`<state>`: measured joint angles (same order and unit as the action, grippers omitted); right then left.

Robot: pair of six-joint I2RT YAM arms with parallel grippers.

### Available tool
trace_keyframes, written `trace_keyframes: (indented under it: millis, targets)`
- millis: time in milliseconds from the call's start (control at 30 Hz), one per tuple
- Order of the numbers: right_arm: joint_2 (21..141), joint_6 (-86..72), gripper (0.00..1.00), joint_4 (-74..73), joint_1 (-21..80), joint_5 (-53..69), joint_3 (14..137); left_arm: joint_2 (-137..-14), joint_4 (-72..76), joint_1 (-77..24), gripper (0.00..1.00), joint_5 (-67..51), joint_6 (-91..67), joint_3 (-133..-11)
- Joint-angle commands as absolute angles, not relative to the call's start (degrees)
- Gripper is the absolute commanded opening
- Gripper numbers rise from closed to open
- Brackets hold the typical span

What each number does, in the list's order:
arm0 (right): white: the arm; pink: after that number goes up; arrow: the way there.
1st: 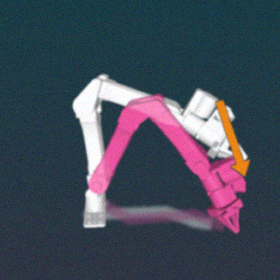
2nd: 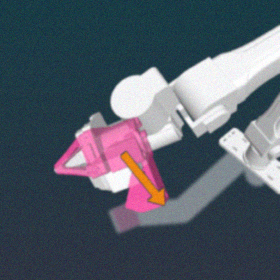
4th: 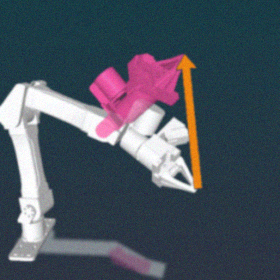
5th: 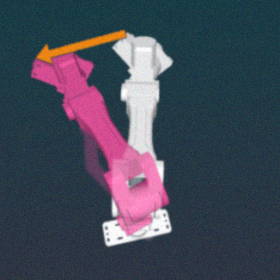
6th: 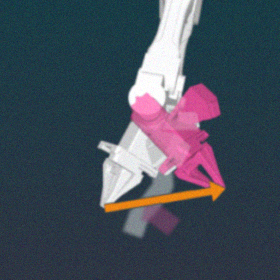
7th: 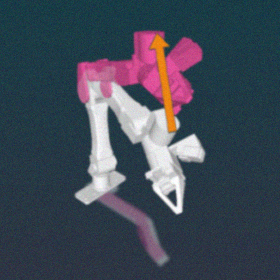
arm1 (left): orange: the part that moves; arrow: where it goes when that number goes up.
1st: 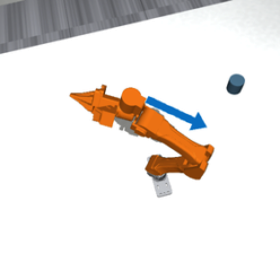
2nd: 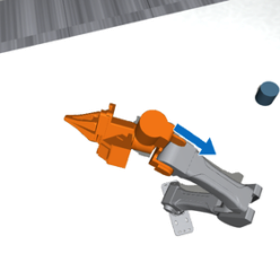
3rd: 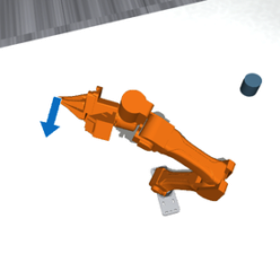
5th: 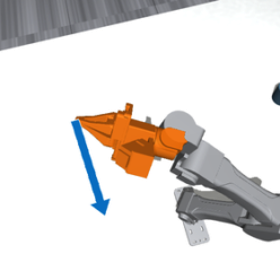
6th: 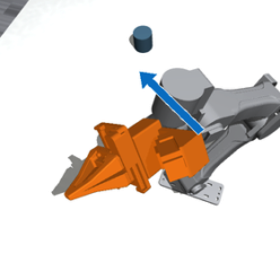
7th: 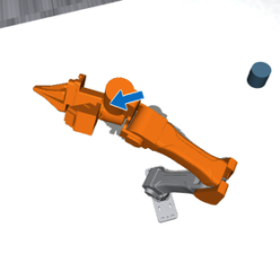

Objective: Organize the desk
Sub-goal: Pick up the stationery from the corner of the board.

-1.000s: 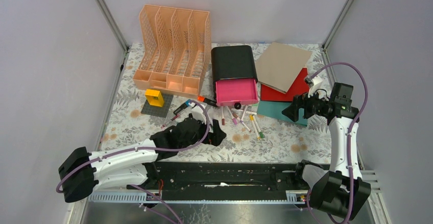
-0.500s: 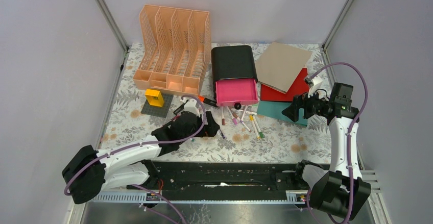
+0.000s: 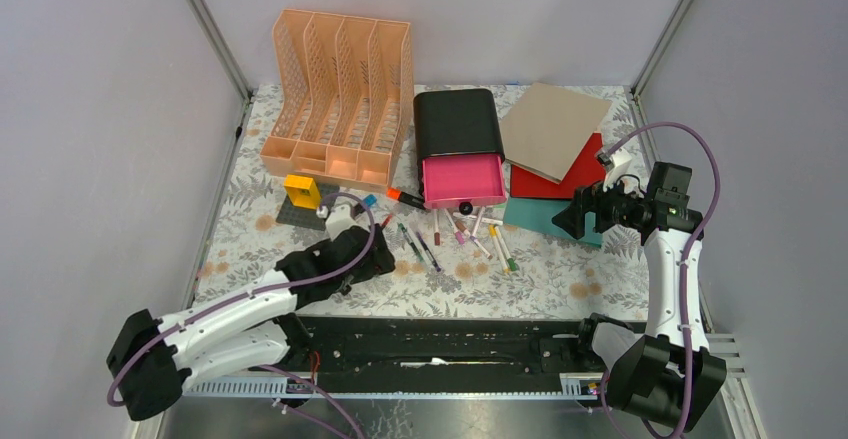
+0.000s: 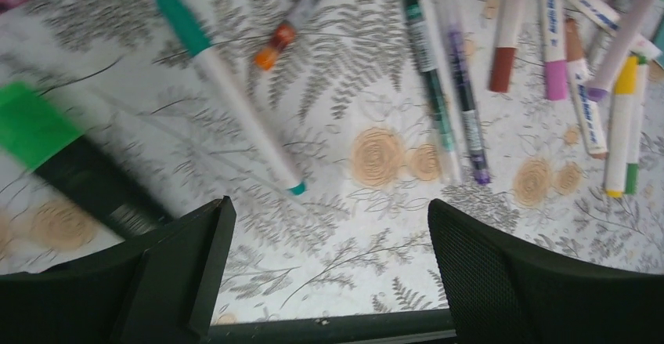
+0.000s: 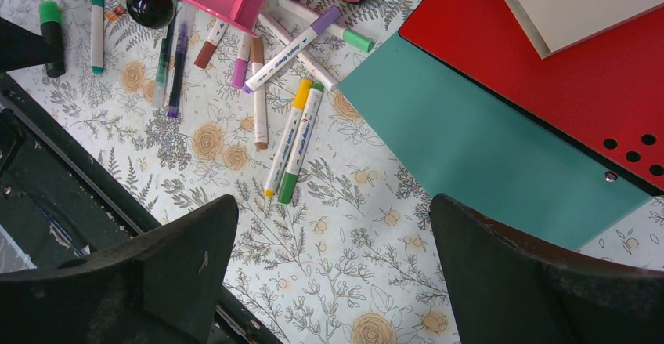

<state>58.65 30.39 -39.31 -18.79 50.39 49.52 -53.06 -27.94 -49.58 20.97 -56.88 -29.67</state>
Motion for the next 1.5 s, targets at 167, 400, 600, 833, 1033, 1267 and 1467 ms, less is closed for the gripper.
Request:
trace_keyframes:
  millis: [167, 400, 600, 833, 1033, 1267, 1467]
  targets:
    - [58.0, 31.1, 1.00, -38.4, -18.6, 50.8, 49.4, -49.8, -44.1, -49.3, 0.96, 31.8, -70.6, -31.5]
    - [57.8, 31.2, 1.00, -38.4, -18.6, 50.7, 49.4, -54.8, -52.1, -48.5, 0.93, 37.1, -78.3, -33.2]
    - [57.7, 31.3, 1.00, -38.4, -18.6, 50.7, 49.3, -57.5, -46.3, -44.5, 0.78, 35.0, -77.5, -30.2]
    - [57.4, 31.4, 1.00, -38.4, -18.6, 50.8, 49.3, -59.0, -39.0, -37.9, 0.68, 30.9, -72.9, -26.9]
    - [57.2, 31.3, 1.00, -38.4, -18.6, 50.8, 49.3, -62.8, -36.8, -35.7, 0.67, 28.6, -71.9, -25.8]
    - [56.9, 31.3, 1.00, -38.4, -18.6, 51.1, 49.3, -63.9, -35.0, -34.6, 0.56, 27.7, -70.4, -25.6]
    - [56.8, 31.3, 1.00, -38.5, -18.6, 51.4, 49.4, -64.4, -34.9, -34.4, 0.46, 26.6, -69.4, -25.8]
